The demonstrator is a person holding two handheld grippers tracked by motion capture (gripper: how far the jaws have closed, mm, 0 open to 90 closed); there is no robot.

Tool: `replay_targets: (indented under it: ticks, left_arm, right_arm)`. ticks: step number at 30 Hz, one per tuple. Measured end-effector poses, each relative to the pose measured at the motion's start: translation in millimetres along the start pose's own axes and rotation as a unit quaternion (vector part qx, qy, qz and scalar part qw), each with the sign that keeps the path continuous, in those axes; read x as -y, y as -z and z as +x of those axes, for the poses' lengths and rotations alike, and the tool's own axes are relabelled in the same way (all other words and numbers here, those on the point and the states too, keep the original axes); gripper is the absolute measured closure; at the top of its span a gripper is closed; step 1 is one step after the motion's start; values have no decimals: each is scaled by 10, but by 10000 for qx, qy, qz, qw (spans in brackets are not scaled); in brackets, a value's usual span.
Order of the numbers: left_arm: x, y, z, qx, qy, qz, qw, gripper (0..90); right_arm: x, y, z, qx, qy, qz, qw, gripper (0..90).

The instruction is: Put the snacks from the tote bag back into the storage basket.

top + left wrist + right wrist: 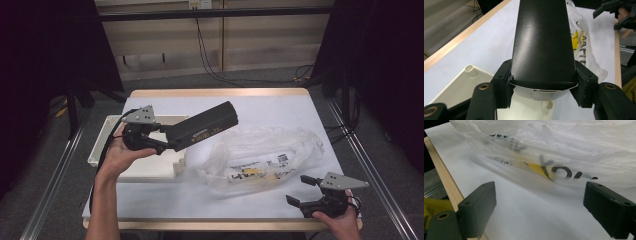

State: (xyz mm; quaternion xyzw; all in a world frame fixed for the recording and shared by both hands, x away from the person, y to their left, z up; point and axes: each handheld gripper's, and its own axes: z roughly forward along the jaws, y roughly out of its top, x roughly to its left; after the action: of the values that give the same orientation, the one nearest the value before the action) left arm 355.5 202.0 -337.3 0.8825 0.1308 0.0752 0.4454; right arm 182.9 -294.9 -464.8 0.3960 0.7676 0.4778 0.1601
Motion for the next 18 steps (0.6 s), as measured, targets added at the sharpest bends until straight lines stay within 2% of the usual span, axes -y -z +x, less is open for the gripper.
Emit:
replay_targets:
  ticks: [2, 5, 7, 10, 12, 15, 17, 18]
  left_arm:
    - [43, 63, 31, -113, 25, 105, 9999, 430]
    - [115, 188, 112, -233, 184, 23, 9996, 431]
    - [147, 264, 158, -292, 195, 29, 9994, 431]
    - [196, 323, 216, -241, 359, -11, 9991, 431]
    - [220, 351, 241, -266, 391, -34, 9989, 431]
    - [235, 397, 271, -198, 345, 4, 9992, 432]
    - [241, 433, 304, -261, 308, 80, 9992, 432]
    - [247, 450, 319, -292, 367, 81, 9989, 432]
  right_arm:
    - [3, 4, 1, 18, 4, -14, 10000, 107]
    - [4, 5, -8, 31, 3, -9, 10000, 107]
    - [3, 0, -11, 26, 3, -16, 10000, 107]
    - [3, -4, -2, 25, -13, 0, 10000, 107]
    - [2, -4, -1, 25, -4, 1, 10000, 107]
    - [2, 0, -6, 36, -6, -6, 10000, 107]
    - [1, 1, -15, 39, -3, -24, 10000, 107]
    - [1, 3, -18, 53, -6, -28, 10000, 107]
